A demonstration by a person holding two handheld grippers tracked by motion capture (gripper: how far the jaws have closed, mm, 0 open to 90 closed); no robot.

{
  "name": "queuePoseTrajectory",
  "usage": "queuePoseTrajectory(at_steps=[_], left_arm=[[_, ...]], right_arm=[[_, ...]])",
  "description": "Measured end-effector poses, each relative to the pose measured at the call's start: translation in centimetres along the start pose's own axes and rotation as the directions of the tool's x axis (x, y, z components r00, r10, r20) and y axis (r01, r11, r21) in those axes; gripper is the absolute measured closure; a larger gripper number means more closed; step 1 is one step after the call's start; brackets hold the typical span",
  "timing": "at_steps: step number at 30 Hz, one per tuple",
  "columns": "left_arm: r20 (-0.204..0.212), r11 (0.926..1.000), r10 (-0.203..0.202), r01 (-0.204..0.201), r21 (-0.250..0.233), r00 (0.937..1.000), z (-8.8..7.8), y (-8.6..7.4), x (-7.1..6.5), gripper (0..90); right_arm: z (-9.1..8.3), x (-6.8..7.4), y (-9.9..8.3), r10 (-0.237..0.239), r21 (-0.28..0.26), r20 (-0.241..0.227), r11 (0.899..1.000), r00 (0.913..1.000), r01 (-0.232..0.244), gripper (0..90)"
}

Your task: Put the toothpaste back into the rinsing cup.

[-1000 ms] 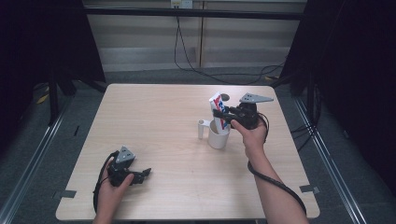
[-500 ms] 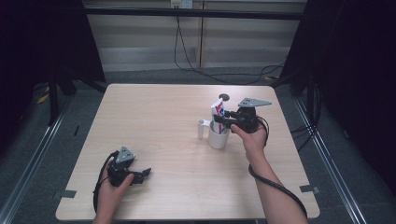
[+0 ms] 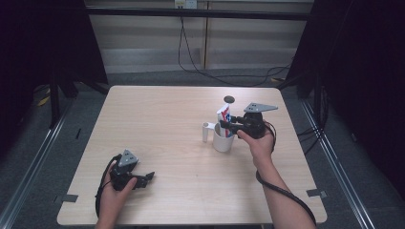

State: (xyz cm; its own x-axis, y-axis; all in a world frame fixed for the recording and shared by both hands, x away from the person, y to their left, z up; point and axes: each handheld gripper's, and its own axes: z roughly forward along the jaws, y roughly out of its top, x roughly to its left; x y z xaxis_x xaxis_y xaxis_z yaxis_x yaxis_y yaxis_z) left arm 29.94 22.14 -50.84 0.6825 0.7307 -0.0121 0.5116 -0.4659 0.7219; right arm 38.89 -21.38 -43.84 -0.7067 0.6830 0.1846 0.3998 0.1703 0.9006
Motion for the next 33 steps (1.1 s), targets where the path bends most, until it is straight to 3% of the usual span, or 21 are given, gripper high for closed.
queuePoseTrajectory(at_steps=[20, 33], left_arm=[[0.000, 1.0000, 0.000, 0.000, 0.000, 1.0000, 0.00, 0.00, 0.00, 15.7], [-0.002, 1.0000, 0.000, 0.000, 0.002, 1.0000, -0.01, 0.01, -0.01, 15.7]], right_arm=[[0.18, 0.50, -0.33, -0.042, 0.055, 0.011, 0.998, 0.9990, 0.042, 60.4], [0.18, 0.49, -0.56, -0.042, 0.072, 0.013, 0.997, 0.9990, 0.041, 59.2]])
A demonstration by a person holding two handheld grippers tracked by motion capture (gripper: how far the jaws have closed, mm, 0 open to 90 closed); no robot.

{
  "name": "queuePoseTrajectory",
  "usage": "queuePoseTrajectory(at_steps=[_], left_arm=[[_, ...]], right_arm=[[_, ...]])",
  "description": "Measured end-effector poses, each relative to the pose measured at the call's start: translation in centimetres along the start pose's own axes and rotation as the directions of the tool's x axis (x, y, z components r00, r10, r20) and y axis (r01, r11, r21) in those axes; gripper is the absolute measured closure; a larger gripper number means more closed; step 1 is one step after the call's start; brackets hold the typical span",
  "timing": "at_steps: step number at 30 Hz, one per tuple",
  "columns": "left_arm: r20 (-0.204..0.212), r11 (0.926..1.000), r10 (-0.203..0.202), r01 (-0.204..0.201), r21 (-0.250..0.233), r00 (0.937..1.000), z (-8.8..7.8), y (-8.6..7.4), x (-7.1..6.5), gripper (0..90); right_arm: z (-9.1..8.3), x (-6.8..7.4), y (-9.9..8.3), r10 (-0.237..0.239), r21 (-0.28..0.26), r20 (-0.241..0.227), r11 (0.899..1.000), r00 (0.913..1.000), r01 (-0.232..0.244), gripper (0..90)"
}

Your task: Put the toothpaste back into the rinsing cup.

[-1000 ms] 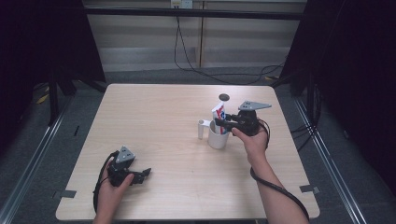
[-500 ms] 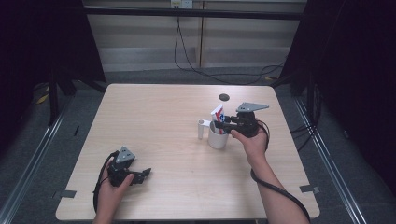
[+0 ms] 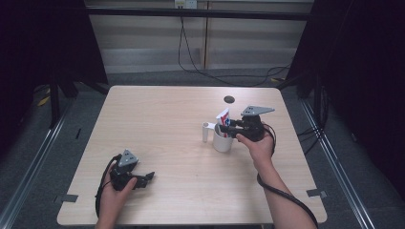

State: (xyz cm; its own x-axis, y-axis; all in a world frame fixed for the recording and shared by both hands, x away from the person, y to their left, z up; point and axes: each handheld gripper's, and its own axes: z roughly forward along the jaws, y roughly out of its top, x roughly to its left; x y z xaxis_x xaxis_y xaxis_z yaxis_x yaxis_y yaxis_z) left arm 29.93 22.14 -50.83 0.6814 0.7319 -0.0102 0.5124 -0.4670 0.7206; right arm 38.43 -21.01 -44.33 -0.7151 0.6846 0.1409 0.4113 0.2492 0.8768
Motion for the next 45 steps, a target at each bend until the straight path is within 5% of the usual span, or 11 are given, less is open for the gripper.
queuePoseTrajectory(at_steps=[31, 45], left_arm=[[0.003, 1.0000, -0.001, 0.001, -0.001, 1.0000, 0.01, -0.01, 0.00, 15.7], [0.004, 0.9999, -0.008, 0.008, -0.006, 1.0000, 0.03, -0.02, -0.06, 15.7]], right_arm=[[-0.37, 0.20, -0.04, -0.017, 0.026, 0.008, 1.000, 0.9998, 0.017, 53.0], [-0.45, 0.49, 0.12, -0.026, 0.028, 0.025, 0.999, 0.9993, 0.026, 37.1]])
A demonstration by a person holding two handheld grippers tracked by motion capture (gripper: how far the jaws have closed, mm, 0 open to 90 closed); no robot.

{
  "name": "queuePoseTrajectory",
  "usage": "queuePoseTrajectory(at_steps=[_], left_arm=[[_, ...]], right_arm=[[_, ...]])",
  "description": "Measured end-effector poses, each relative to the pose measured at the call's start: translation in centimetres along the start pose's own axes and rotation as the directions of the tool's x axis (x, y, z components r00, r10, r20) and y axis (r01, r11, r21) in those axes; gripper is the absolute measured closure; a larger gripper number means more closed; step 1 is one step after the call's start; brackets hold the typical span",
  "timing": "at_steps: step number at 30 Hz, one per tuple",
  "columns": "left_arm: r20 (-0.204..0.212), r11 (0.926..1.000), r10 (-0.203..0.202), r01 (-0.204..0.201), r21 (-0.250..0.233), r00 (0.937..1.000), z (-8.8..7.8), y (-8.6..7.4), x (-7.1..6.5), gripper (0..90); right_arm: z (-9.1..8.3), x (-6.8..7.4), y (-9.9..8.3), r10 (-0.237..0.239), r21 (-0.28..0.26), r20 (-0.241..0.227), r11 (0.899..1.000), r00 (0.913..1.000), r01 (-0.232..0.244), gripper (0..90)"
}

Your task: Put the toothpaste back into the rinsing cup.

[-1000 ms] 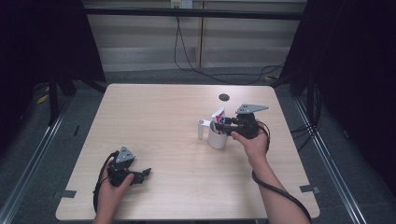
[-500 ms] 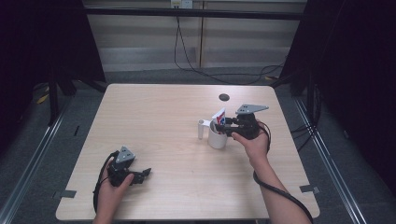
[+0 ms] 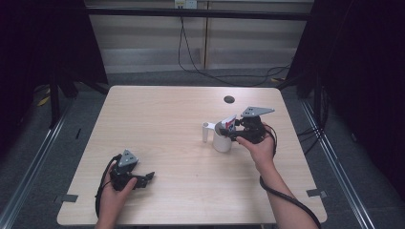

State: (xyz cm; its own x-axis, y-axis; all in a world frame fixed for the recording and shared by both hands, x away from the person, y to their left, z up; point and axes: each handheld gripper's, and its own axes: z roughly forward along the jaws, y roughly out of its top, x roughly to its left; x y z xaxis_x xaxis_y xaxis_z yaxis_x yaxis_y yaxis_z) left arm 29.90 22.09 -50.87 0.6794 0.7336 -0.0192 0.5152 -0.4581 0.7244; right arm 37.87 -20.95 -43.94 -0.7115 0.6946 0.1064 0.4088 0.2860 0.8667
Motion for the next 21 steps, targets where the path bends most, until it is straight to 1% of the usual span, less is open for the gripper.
queuePoseTrajectory(at_steps=[3, 7, 15, 18, 21], left_arm=[[-0.001, 1.0000, 0.000, 0.000, 0.001, 1.0000, 0.0, 0.0, 0.0, 15.7], [-0.001, 1.0000, 0.000, 0.000, 0.001, 1.0000, 0.0, 0.0, 0.0, 15.7], [-0.001, 1.0000, 0.001, -0.001, 0.001, 1.0000, 0.0, 0.0, 0.0, 15.7], [0.000, 1.0000, 0.001, -0.001, 0.000, 1.0000, 0.0, 0.0, 0.0, 15.7], [0.000, 1.0000, 0.001, -0.001, 0.000, 1.0000, 0.0, 0.0, 0.0, 15.7]], right_arm=[[0.0, 0.2, 0.1, -0.010, -0.001, 0.010, 1.000, 0.9999, 0.010, 31.6], [-0.1, 0.3, 0.2, -0.020, 0.002, 0.019, 1.000, 0.9996, 0.020, 27.2], [-0.7, 0.2, 0.0, 0.005, 0.010, 0.002, 1.000, 1.0000, -0.005, 20.9], [-0.9, 0.1, 0.0, 0.013, 0.031, 0.011, 0.999, 0.9999, -0.014, 18.7], [-1.2, 0.1, -0.2, 0.015, 0.040, 0.013, 0.999, 0.9998, -0.015, 18.4]])
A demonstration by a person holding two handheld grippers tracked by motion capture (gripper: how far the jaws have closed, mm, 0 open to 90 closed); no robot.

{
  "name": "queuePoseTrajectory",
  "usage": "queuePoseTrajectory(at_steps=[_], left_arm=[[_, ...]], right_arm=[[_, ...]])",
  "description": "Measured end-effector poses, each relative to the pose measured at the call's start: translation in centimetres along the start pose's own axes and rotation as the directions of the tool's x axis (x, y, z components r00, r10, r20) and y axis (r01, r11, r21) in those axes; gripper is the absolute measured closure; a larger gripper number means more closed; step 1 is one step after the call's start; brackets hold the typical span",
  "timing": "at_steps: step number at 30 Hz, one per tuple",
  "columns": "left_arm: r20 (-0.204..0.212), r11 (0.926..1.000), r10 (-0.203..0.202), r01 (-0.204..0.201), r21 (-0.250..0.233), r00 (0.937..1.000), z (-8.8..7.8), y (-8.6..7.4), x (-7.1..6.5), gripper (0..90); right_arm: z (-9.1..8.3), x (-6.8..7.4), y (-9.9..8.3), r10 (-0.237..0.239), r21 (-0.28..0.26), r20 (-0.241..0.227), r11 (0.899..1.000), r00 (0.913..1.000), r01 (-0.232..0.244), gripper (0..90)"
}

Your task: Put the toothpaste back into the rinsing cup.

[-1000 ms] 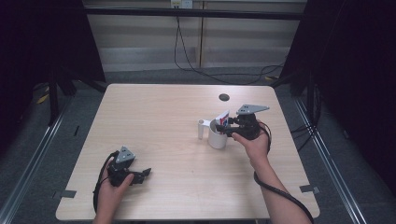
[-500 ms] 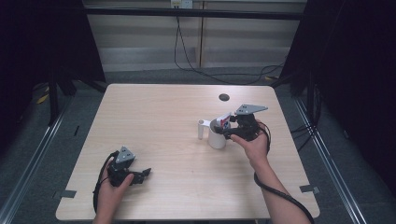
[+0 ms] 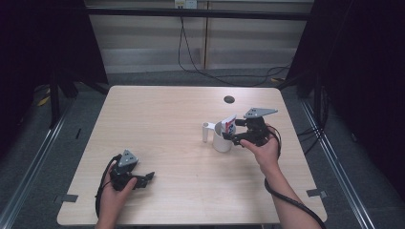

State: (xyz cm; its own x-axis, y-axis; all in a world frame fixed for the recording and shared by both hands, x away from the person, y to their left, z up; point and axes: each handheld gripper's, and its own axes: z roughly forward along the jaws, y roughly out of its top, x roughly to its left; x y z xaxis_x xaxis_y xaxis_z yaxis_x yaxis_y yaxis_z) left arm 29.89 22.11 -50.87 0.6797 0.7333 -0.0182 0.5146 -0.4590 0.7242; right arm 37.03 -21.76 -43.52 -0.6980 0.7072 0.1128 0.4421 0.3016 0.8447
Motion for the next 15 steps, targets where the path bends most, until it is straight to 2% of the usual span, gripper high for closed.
queuePoseTrajectory(at_steps=[5, 15], left_arm=[[0.000, 1.0000, -0.001, 0.001, 0.000, 1.0000, 0.0, 0.0, 0.0, 15.7], [0.000, 1.0000, 0.000, 0.000, 0.000, 1.0000, 0.0, 0.0, 0.0, 15.6]], right_arm=[[-0.5, -0.1, -0.3, 0.011, -0.006, -0.007, 1.000, 0.9999, -0.011, 18.2], [-1.7, 0.1, -0.3, 0.001, 0.001, -0.020, 1.000, 0.9998, -0.001, 17.6]])
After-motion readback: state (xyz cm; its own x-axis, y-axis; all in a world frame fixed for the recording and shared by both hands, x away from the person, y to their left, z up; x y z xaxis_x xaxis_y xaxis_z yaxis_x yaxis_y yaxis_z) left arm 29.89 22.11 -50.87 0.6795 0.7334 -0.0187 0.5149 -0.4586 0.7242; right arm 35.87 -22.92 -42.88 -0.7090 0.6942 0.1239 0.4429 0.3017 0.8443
